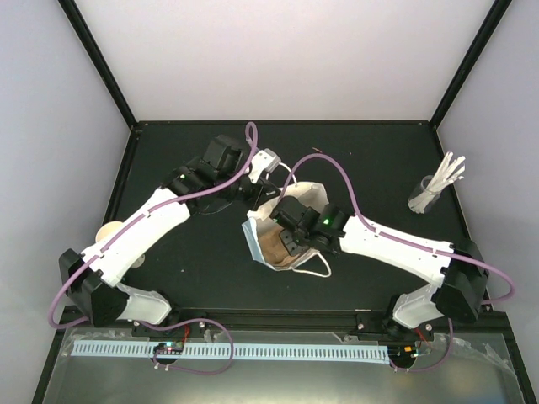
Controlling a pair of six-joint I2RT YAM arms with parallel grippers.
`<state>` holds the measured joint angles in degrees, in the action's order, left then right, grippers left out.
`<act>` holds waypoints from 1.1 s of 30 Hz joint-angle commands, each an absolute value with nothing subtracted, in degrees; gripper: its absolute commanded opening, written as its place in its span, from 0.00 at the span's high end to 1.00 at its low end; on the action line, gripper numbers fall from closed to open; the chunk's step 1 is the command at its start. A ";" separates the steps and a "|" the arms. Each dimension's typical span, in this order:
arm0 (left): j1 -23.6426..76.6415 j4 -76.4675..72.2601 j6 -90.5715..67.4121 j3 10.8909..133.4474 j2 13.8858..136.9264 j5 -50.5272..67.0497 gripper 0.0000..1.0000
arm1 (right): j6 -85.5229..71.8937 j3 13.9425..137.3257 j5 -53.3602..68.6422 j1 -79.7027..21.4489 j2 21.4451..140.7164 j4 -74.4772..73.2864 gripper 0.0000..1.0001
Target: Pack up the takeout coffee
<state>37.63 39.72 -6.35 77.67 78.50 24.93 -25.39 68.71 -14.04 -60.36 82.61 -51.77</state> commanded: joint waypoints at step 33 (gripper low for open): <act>42.68 30.87 0.93 74.94 70.59 19.13 0.98 | -31.70 66.53 -19.64 -60.82 93.17 -45.10 0.68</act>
